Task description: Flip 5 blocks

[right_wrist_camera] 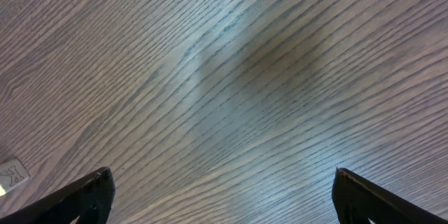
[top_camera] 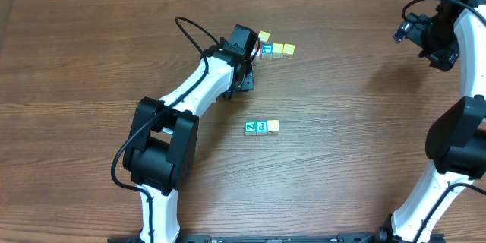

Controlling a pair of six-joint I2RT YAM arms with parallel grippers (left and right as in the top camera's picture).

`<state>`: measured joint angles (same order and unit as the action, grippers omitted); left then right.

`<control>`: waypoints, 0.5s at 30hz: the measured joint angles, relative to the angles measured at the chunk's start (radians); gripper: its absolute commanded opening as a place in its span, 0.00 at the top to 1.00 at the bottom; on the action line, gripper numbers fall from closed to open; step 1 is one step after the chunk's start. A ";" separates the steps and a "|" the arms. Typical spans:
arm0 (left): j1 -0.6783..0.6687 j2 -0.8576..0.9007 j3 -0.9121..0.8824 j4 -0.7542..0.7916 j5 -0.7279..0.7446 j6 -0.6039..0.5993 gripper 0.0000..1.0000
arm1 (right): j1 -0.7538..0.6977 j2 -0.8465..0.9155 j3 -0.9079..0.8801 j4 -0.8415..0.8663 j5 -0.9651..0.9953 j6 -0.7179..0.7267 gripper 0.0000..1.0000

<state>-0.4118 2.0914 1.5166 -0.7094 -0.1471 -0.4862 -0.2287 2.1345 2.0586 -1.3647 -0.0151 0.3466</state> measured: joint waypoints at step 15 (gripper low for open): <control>0.000 0.003 -0.053 0.081 0.000 0.006 0.68 | 0.000 0.000 0.000 -0.001 0.000 0.000 0.00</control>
<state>-0.4114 2.0949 1.4635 -0.6281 -0.1474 -0.4797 -0.2287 2.1345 2.0586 -1.3655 -0.0151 0.3466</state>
